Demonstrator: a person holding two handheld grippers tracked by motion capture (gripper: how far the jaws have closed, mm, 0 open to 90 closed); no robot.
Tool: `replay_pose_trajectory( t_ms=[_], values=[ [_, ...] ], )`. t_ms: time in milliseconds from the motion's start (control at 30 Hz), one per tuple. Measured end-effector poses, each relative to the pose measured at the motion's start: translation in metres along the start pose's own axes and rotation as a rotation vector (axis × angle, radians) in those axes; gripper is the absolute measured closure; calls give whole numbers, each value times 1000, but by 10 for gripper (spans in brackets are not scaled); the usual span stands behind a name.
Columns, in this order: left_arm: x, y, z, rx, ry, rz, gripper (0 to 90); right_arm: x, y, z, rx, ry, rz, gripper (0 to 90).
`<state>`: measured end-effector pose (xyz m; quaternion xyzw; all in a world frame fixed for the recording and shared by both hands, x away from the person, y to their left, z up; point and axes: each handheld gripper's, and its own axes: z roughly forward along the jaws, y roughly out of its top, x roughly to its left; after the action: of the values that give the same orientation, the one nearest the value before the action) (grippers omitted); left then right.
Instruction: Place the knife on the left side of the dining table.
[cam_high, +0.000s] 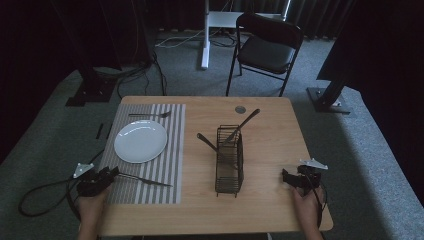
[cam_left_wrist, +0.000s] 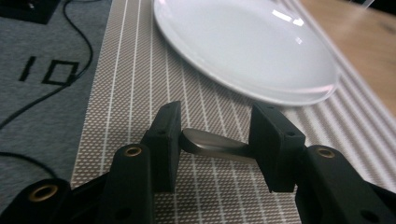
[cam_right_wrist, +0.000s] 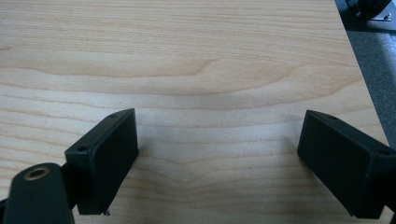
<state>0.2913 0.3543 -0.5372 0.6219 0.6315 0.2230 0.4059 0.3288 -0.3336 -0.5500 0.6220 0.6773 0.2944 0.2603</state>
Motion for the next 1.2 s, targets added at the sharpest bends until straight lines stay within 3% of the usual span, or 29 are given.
replay_pose_trajectory(
  t_ms=[267,433,633,733,867,1033,1200],
  values=[
    [-9,-3,3,39,43,74,444,0,0,0,0,0,0,119],
    [-12,-10,1,52,41,59,407,0,0,0,0,0,0,119],
    [-14,-14,-8,30,41,38,406,0,0,0,0,0,0,119],
    [-18,-16,-13,35,44,50,397,0,0,0,0,0,0,119],
    [-25,-19,-20,14,43,38,357,0,0,0,0,0,0,119],
    [-35,-20,-22,-4,50,68,282,0,0,0,0,0,0,119],
    [-36,-19,-21,-13,42,32,186,0,0,0,0,0,0,119]
  ],
)
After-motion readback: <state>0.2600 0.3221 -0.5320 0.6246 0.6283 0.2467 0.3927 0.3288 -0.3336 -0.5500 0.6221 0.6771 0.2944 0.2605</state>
